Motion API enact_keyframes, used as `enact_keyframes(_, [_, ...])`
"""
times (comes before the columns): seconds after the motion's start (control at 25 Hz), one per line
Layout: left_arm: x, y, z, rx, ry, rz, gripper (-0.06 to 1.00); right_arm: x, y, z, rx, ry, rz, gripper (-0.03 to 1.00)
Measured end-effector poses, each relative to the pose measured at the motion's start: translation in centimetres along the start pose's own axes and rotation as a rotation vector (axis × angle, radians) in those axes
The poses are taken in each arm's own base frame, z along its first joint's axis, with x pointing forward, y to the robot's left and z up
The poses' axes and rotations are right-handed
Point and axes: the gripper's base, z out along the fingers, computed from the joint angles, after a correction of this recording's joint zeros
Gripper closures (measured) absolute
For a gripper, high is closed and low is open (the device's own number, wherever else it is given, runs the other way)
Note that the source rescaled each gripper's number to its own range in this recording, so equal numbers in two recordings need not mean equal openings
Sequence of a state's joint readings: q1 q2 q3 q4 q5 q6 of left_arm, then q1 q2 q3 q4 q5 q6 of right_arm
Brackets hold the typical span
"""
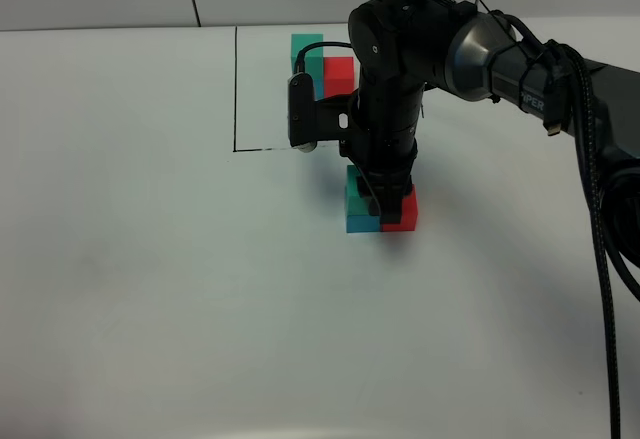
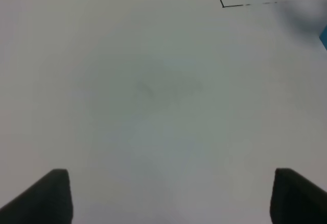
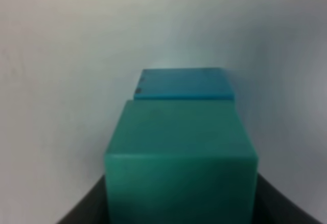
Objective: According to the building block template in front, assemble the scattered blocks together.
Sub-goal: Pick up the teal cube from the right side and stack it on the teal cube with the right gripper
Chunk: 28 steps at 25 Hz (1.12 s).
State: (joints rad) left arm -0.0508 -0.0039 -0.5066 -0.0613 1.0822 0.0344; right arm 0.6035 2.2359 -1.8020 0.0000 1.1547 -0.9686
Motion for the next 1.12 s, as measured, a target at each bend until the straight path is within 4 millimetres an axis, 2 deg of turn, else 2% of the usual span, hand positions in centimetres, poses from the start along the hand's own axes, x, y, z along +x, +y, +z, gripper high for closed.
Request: enact_keyframes(1.12, [0.00, 0.00, 0.00, 0.000, 0.000, 0.000, 0.18, -0.06, -0.09, 0.00, 0.010, -0.007, -0.007, 0.96])
